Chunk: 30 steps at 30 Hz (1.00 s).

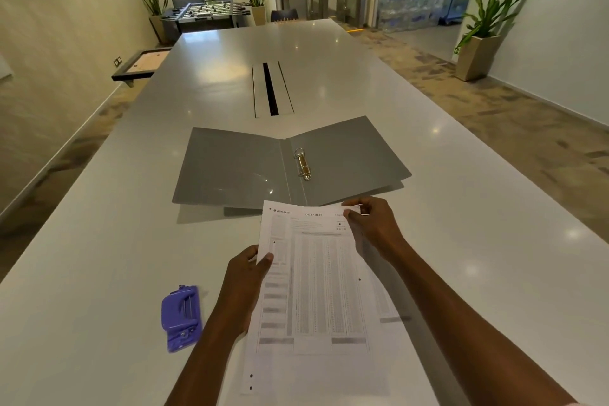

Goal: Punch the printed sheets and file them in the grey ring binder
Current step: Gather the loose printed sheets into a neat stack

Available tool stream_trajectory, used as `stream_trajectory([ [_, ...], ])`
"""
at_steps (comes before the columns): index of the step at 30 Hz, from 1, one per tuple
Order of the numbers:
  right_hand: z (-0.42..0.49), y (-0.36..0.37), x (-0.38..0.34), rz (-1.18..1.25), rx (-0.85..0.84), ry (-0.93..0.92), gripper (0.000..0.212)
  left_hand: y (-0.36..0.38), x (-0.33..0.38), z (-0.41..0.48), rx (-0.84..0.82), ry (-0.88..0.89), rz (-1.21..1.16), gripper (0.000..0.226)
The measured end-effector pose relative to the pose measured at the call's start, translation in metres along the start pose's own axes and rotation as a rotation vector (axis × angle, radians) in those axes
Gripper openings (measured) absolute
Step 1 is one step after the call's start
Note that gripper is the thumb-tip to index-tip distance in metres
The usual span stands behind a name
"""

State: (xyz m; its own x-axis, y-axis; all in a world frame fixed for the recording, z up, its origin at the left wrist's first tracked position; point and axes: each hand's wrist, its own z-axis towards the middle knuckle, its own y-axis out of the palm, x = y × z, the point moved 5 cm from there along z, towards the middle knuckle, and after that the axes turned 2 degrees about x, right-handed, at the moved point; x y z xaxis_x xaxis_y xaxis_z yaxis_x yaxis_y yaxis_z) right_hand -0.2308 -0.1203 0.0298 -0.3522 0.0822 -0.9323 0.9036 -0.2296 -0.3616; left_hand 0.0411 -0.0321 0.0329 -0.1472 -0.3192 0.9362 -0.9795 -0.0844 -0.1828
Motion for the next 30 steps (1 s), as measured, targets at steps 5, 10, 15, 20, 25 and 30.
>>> stream_trajectory([
  [5, -0.004, -0.036, 0.005, 0.038, 0.13, 0.037, 0.021, -0.014, 0.002, -0.007, 0.067, -0.024, -0.101, 0.027],
  [10, -0.023, -0.075, 0.023, -0.145, 0.191, 0.079, 0.025, -0.044, -0.008, -0.006, 0.158, -0.062, -0.107, 0.03],
  [15, -0.053, -0.073, 0.032, -0.484, 0.047, 0.143, 0.064, -0.06, -0.008, -0.012, 0.187, -0.061, -0.182, 0.039],
  [20, -0.081, -0.057, 0.023, -0.825, 0.033, 0.196, 0.088, -0.065, -0.004, -0.021, 0.188, -0.069, -0.25, 0.047],
  [25, -0.089, -0.041, 0.02, -0.946, 0.041, 0.206, 0.088, -0.063, -0.004, -0.025, 0.174, -0.049, -0.284, 0.052],
  [30, -0.09, -0.039, 0.018, -0.919, 0.031, 0.194, 0.071, -0.066, -0.006, -0.027, 0.188, -0.066, -0.321, 0.055],
])
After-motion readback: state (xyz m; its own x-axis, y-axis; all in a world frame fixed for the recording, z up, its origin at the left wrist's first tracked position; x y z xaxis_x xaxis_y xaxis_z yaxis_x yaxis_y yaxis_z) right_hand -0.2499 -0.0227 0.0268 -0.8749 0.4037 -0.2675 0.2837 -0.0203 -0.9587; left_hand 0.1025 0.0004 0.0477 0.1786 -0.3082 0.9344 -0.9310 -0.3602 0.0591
